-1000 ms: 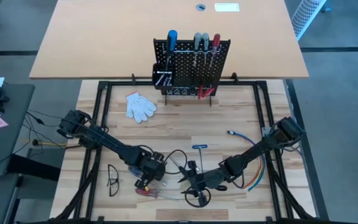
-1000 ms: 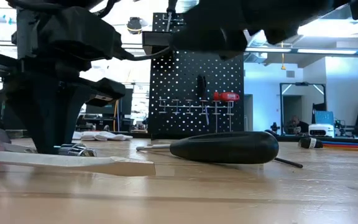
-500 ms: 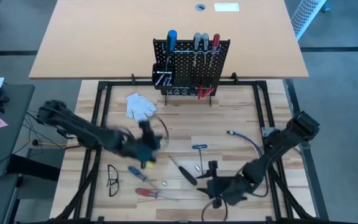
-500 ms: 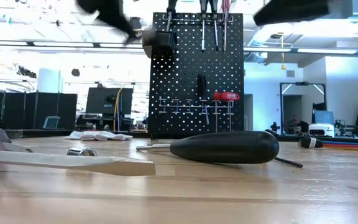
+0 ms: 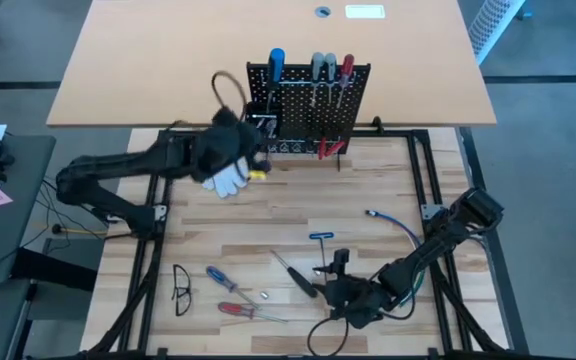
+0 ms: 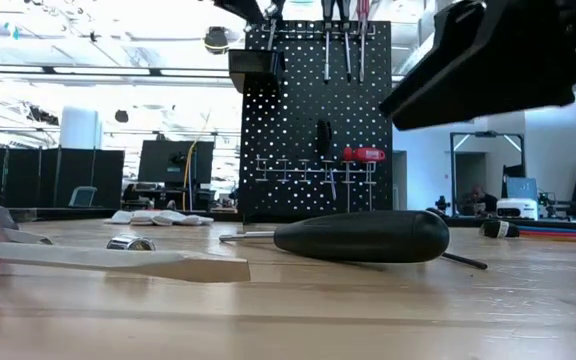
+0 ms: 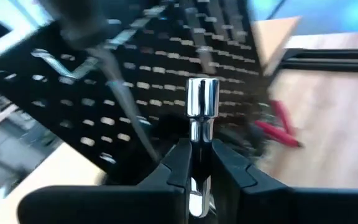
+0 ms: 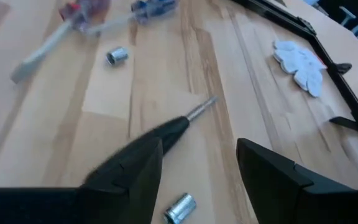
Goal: Hang tools onto peg board
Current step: Put the extension bar on the pegboard bin, then put the socket wrench on the pegboard bin
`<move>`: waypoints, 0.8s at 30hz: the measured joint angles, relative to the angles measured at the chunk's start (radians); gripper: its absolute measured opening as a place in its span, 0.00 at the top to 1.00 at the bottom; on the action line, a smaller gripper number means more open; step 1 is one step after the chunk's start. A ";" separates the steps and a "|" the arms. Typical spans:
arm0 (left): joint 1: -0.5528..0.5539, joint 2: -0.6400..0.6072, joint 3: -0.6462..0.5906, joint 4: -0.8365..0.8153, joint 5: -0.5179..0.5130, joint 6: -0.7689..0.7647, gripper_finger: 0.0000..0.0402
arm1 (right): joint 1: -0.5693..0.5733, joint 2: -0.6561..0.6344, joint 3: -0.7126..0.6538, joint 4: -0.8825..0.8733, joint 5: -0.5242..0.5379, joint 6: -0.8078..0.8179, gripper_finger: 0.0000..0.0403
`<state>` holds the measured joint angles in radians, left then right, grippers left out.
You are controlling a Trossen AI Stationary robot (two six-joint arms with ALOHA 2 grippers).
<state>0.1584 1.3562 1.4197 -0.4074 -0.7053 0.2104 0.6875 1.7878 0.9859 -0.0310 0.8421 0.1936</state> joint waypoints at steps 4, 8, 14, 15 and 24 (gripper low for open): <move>0.097 0.060 0.065 -0.001 0.069 0.013 0.91 | -0.003 0.000 0.000 -0.041 0.000 0.000 0.47; 0.158 0.126 0.104 -0.008 0.102 0.009 0.90 | -0.008 0.000 0.000 -0.085 0.002 0.007 0.47; 0.184 0.162 0.112 -0.032 0.099 0.013 0.89 | -0.024 0.000 0.000 -0.145 0.029 0.026 0.47; 0.184 0.164 0.112 -0.043 0.099 0.011 0.89 | -0.028 0.000 0.000 -0.155 0.034 0.033 0.47; 0.183 0.156 0.112 -0.133 0.048 0.028 0.79 | -0.063 0.000 0.000 -0.175 0.045 0.054 0.47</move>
<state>0.3416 1.5123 1.5318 -0.5407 -0.6573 0.2388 0.6248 1.7878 0.9859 -0.2061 0.8875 0.2474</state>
